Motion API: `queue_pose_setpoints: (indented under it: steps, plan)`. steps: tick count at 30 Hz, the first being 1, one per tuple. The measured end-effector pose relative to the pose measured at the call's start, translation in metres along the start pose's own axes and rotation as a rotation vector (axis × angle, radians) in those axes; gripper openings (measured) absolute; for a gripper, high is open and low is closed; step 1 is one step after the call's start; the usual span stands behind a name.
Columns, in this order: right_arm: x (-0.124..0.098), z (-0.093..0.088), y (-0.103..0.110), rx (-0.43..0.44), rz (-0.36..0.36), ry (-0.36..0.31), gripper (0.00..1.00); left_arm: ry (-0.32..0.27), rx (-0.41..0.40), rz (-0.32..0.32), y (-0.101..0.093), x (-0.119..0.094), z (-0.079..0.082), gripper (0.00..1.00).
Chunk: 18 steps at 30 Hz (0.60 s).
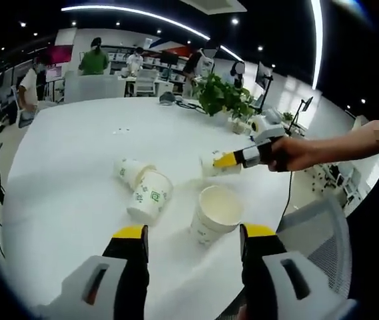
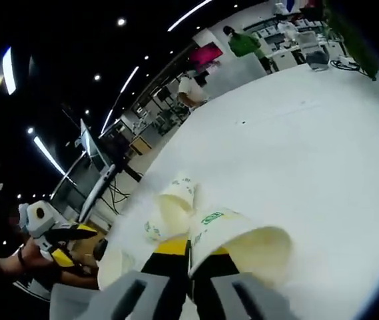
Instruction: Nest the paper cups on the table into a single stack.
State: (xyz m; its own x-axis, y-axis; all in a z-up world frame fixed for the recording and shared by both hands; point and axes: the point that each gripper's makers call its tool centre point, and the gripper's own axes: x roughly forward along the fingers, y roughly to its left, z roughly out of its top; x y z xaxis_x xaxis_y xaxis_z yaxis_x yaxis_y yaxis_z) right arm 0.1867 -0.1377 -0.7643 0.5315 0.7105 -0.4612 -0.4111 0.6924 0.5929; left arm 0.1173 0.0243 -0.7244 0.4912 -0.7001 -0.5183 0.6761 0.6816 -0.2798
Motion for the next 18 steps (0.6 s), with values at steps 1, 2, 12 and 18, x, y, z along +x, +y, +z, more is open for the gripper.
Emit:
queue_pose_setpoints:
  steps: [1, 2, 12, 18]
  plan:
    - [-0.002, 0.000, 0.002, -0.013, -0.002, 0.003, 0.00, -0.002, 0.000, 0.000, 0.001, 0.000, 0.001, 0.55]
    - [0.000, 0.000, -0.002, -0.021, -0.001, 0.005, 0.00, -0.004, 0.001, 0.000, 0.001, 0.001, 0.001, 0.55]
    - [-0.005, 0.004, 0.001, -0.078, -0.013, 0.019, 0.00, -0.002, 0.003, 0.006, 0.003, 0.001, -0.001, 0.58]
    - [-0.010, 0.001, 0.006, -0.160, -0.035, 0.063, 0.00, -0.006, 0.004, 0.019, 0.004, 0.001, 0.002, 0.62]
